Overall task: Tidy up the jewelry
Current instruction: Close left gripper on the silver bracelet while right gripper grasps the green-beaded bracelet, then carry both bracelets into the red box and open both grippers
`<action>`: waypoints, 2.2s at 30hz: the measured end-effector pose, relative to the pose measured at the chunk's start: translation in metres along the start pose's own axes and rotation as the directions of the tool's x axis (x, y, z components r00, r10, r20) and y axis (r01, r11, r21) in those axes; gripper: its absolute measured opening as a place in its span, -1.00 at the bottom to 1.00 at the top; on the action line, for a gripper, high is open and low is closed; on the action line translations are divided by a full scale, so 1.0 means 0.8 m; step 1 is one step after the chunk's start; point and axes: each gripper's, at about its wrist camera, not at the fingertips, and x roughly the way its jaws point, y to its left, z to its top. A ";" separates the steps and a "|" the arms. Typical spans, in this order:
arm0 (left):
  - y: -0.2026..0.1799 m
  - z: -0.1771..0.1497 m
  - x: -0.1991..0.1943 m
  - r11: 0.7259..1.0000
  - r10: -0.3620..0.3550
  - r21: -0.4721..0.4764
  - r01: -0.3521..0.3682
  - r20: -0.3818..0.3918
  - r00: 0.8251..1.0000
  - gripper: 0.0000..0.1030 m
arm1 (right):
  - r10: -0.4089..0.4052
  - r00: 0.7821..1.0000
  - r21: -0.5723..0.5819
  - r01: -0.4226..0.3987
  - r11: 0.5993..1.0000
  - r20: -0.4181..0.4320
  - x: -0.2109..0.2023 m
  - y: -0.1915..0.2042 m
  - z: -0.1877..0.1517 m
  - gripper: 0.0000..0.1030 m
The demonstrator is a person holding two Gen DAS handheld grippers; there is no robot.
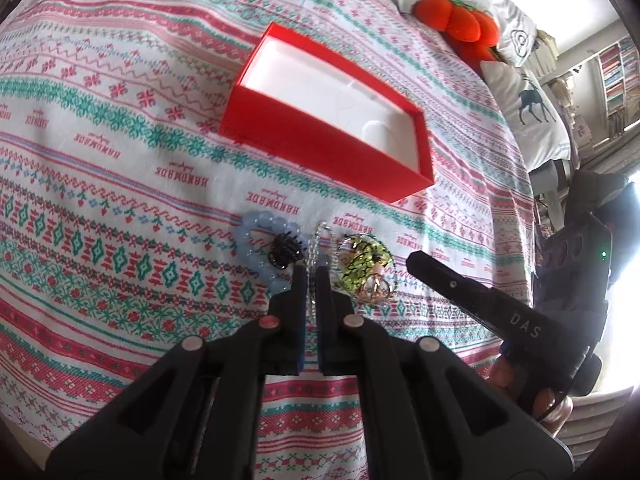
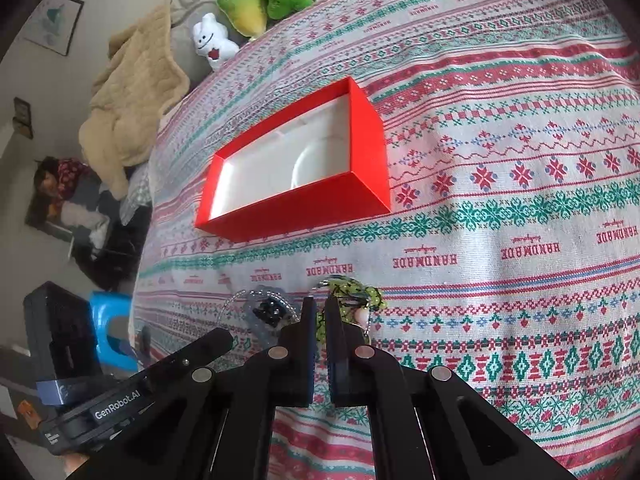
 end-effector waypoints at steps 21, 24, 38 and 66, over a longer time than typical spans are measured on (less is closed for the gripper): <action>-0.007 0.006 -0.032 0.999 -0.021 0.049 0.018 0.058 0.998 -0.91 | -0.067 0.996 0.047 0.070 0.996 -0.054 0.019 -0.013 -0.004 -0.93; -0.007 0.007 -0.036 0.998 -0.028 0.055 0.025 0.064 0.998 -0.91 | -0.050 0.998 0.020 0.051 0.999 -0.025 0.008 -0.006 -0.002 -0.94; -0.024 0.035 -0.070 0.993 -0.089 0.095 0.076 0.134 0.987 -0.91 | 0.111 0.990 -0.099 -0.103 0.990 0.083 -0.030 0.039 0.012 -0.94; 0.001 0.133 0.010 0.991 -0.133 0.023 0.131 0.131 0.982 -0.91 | -0.017 0.981 -0.185 0.053 0.981 0.191 0.007 0.044 0.109 -0.91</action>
